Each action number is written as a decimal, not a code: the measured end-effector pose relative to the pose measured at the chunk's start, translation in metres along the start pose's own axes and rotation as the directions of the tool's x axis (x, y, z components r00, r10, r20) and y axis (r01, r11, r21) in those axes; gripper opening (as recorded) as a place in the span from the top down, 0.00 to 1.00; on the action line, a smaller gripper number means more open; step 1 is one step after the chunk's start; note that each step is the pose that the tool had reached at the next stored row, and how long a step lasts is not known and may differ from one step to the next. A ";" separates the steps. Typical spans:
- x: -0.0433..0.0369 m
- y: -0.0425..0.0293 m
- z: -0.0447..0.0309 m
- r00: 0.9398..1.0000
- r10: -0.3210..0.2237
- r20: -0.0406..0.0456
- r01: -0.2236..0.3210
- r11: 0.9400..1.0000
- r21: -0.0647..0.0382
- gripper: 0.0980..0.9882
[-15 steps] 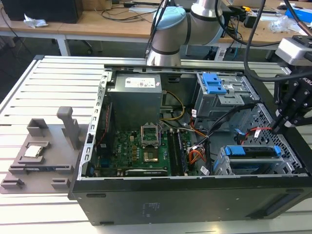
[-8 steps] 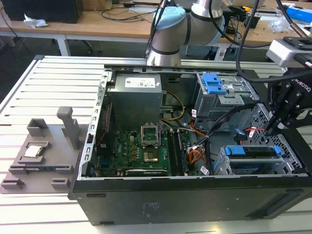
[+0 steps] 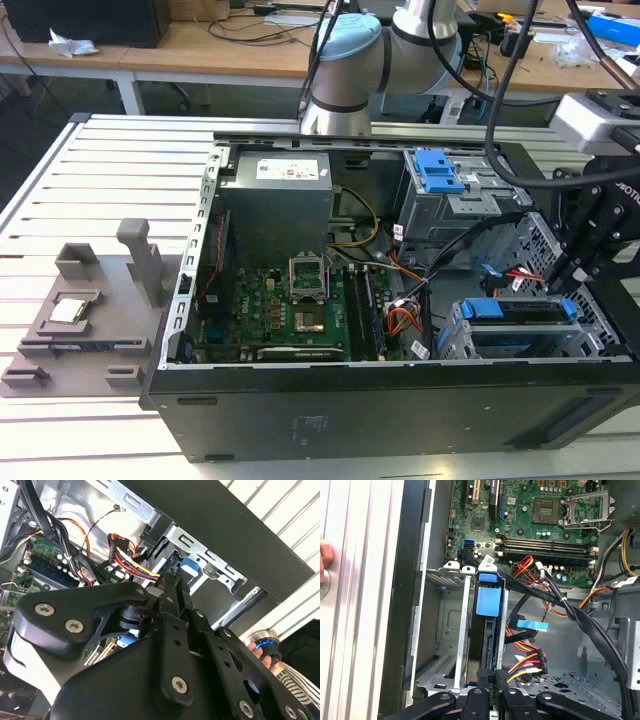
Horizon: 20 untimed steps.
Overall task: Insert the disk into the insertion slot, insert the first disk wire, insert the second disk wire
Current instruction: 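Insert the first disk wire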
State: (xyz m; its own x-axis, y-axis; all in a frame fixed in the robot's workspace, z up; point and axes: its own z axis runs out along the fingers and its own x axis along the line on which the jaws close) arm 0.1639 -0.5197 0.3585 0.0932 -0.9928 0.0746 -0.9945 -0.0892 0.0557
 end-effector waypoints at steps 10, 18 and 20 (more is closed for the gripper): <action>0.0002 0.0000 0.0000 0.990 0.137 0.007 -0.137 0.990 -0.011 0.92; 0.0061 0.0021 0.0006 0.982 0.184 0.044 -0.183 0.983 -0.018 0.92; 0.0150 0.0059 0.0026 0.983 0.172 0.056 -0.172 0.985 -0.018 0.92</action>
State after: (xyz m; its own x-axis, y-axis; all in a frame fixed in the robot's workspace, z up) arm 0.1593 -0.5354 0.3573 -0.0826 -0.9962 0.0270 -0.9946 0.0841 0.0603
